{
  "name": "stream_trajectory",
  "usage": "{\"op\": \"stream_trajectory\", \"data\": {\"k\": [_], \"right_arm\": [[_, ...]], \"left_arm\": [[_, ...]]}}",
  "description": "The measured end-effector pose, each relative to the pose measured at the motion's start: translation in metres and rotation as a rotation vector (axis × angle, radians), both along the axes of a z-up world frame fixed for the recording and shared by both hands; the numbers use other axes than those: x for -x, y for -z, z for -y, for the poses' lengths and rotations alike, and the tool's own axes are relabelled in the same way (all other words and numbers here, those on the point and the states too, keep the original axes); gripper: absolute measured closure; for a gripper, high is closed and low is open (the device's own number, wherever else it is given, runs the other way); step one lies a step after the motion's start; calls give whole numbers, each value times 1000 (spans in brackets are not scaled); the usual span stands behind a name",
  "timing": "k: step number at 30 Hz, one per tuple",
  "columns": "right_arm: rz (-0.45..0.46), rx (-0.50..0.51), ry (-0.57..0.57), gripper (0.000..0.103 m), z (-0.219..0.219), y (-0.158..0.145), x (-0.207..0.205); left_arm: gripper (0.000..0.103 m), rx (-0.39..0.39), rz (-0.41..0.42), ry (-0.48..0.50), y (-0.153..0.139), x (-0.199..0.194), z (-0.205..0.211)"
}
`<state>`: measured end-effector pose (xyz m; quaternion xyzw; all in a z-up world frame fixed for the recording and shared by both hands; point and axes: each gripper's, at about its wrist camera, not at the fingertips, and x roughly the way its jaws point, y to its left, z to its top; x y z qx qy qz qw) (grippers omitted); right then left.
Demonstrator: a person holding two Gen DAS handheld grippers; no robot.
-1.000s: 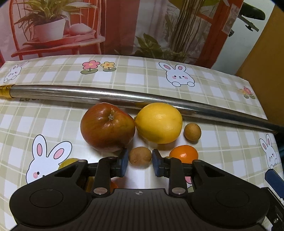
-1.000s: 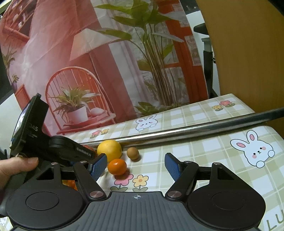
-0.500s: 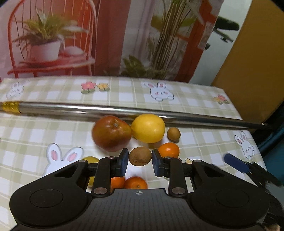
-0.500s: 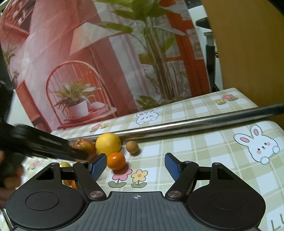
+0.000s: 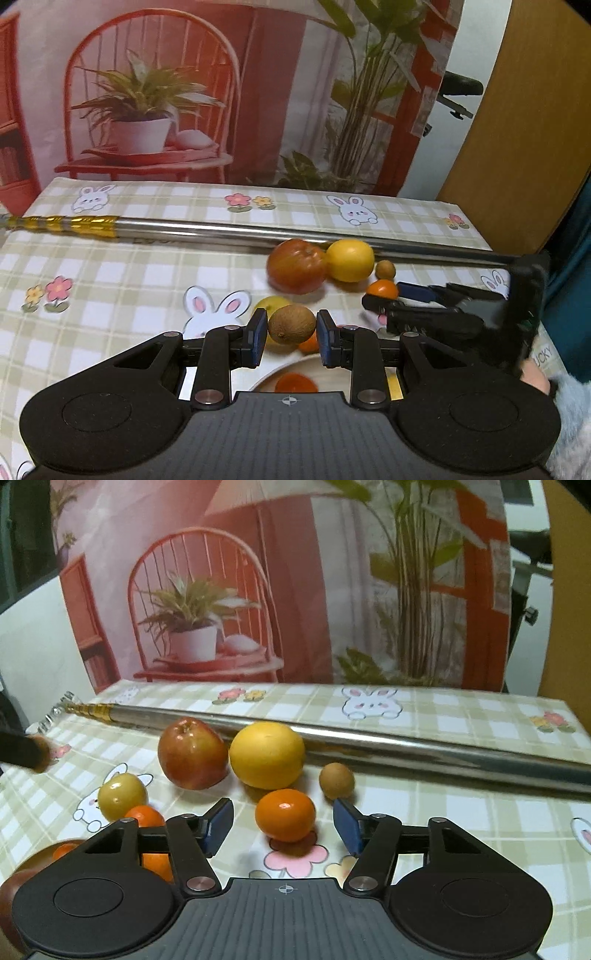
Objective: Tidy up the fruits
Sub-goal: 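Grasp the tangerine with the right tool while the left tool lifts the brown fruit, then lower the brown fruit and tangerine onto the white plate and open both tools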
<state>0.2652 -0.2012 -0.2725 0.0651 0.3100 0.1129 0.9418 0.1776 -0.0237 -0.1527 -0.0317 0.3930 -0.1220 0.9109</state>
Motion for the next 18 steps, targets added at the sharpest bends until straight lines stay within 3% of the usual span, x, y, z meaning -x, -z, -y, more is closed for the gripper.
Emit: {"op": "stream_trajectory", "data": {"k": [8,18], "right_arm": [[-74,32,26,66,-11,12,-18],[-46,-15,40,66,-14,-11,11]], "left_arm": [[73,23,12,-3,4,19,-16],[73,54,30,32,13,45,-27]]}}
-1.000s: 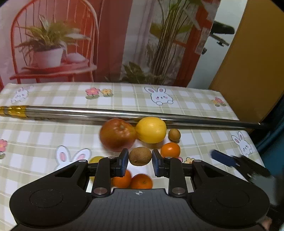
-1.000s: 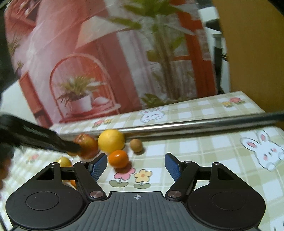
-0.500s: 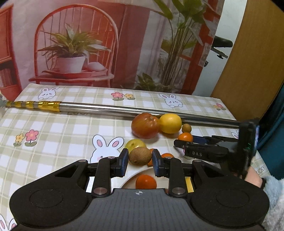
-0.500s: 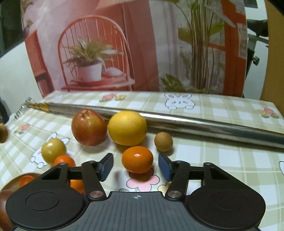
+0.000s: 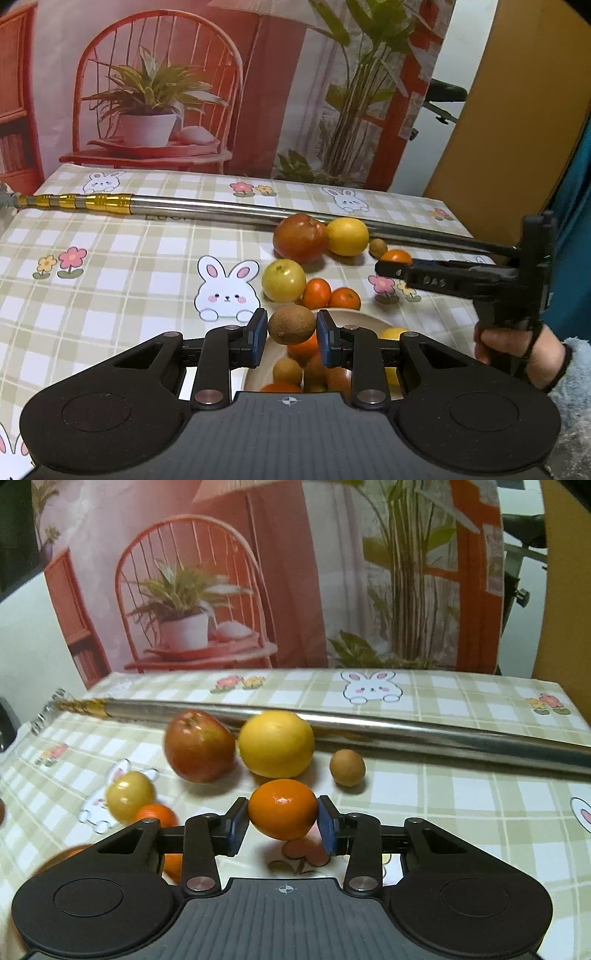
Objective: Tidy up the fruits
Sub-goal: 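Lower the brown fruit and tangerine onto the white plate and open both tools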
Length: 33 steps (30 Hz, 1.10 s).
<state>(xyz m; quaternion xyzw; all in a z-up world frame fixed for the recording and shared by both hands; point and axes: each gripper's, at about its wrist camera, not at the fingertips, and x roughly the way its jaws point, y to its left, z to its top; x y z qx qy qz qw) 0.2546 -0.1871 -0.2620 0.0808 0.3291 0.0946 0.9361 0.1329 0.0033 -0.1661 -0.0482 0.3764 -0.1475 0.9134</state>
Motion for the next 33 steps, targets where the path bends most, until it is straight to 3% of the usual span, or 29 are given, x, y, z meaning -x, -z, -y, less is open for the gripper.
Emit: {"op": "stream_trajectory", "data": {"k": [16,25,33], "right_arm": [[107,-55,-11,66,-22,-52,104],[34,-36,-38,66,-38,-35,145],[-47,-36,-33,66,-47,-15,151]], "left_arm": [[73,54,-41,51,30,30,-5],[73,33,-70,73,45,39,-2],[73,-16,-80,74,54,42,2]]}}
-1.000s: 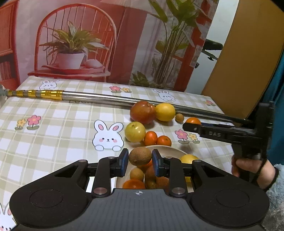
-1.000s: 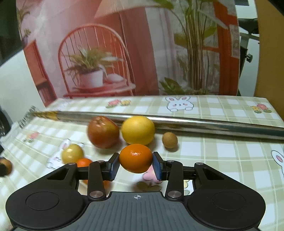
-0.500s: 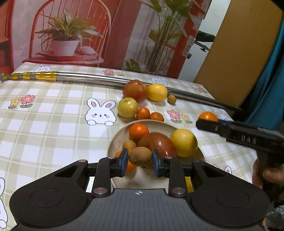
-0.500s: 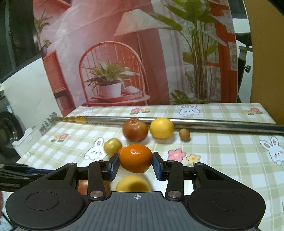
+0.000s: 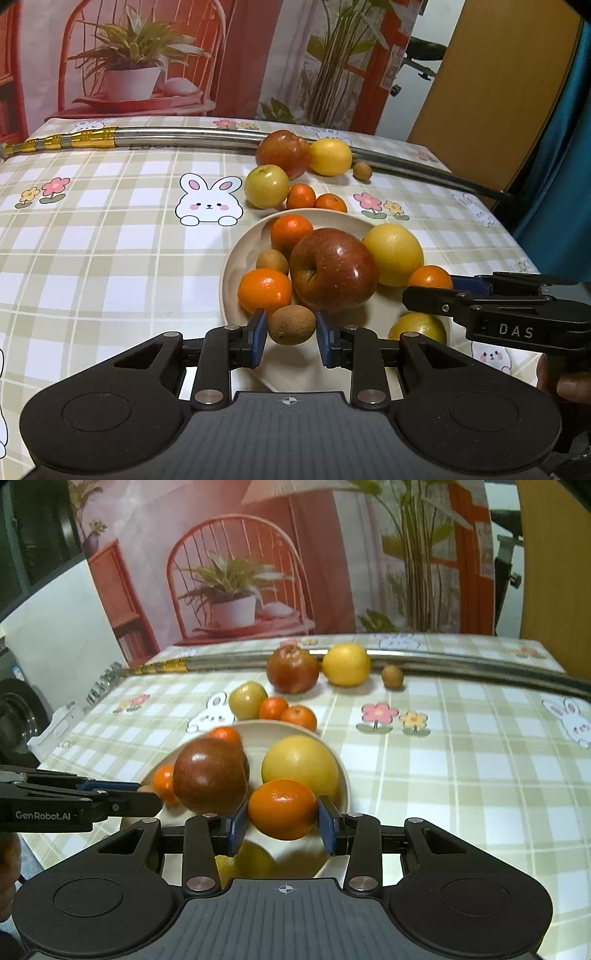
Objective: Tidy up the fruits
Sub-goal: 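Lower the brown fruit and tangerine onto the white plate and open both tools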
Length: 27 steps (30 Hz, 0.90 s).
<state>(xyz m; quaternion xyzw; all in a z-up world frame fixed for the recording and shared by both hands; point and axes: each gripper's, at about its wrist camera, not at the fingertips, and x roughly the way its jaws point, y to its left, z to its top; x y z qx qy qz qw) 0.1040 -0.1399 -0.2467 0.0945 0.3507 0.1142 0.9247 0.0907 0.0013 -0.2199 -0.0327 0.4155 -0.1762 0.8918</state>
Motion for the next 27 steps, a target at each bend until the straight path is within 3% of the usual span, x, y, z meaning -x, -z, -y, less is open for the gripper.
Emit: {"op": "stream_trajectory", "data": {"k": [16,27], "right_arm": [[-40,-41,24,66,2,12,-6],[-39,-40,25,66,3,13,-5]], "left_arm": [[73,-101,19,7,7,1,9],[72,-111,29,2,6,5,9]]}}
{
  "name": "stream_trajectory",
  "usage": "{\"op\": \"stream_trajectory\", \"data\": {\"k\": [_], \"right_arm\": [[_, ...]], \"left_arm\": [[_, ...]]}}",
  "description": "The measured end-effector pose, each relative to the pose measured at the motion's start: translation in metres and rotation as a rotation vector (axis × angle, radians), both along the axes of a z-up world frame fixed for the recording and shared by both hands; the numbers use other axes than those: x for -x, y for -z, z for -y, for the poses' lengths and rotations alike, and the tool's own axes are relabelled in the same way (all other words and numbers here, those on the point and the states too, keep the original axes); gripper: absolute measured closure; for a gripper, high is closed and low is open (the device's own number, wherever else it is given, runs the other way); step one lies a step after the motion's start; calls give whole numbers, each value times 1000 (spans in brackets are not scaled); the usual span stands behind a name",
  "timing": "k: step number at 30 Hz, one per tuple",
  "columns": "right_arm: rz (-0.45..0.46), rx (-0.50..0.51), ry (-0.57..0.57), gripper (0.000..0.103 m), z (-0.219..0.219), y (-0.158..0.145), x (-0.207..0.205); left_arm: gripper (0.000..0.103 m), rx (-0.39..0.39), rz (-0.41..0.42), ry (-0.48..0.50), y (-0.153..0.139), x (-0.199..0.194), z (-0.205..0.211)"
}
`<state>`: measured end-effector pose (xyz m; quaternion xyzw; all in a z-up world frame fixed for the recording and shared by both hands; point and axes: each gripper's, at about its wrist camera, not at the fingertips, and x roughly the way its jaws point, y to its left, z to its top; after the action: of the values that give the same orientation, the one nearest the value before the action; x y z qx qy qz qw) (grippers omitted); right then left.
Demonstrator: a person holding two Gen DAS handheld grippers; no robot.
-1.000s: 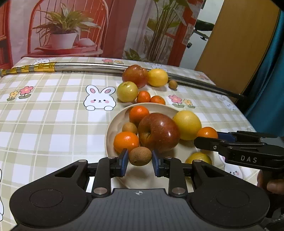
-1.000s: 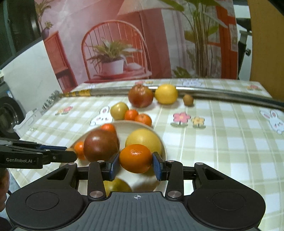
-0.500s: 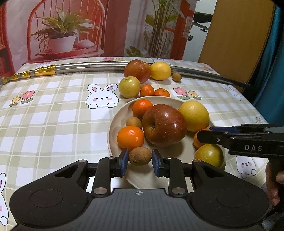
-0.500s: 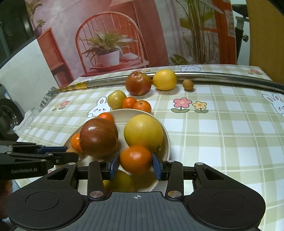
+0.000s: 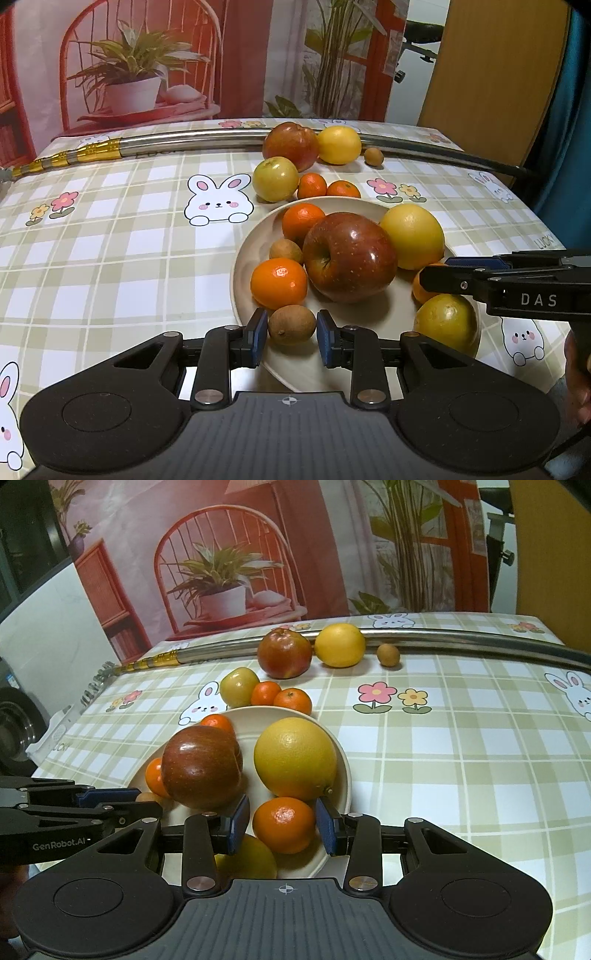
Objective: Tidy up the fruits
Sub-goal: 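Lower the brown fruit and tangerine onto the white plate and open both tools, then grasp the yellow-green pear with the left tool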
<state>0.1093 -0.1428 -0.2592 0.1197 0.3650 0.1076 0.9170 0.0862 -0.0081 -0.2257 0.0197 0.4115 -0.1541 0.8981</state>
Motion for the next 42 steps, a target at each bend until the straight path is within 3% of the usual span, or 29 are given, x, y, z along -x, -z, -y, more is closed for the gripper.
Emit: {"op": "stream_trajectory", "data": {"k": [15,22,31,42], "right_arm": [[76,40,-12,65,-3,-16,5],[139,39,20,65,13,-37,3],[238,56,92,65,52,-73,-15],[273,83,125,65,75,-80,-43]], "left_arm": [[67,0,49,-36,-13,3,-5],[67,64,80,-92,-45,-15,-26],[67,80,166,-123,-97,-43,-41],[67,82,127,-88,-102,-82,-23]]}}
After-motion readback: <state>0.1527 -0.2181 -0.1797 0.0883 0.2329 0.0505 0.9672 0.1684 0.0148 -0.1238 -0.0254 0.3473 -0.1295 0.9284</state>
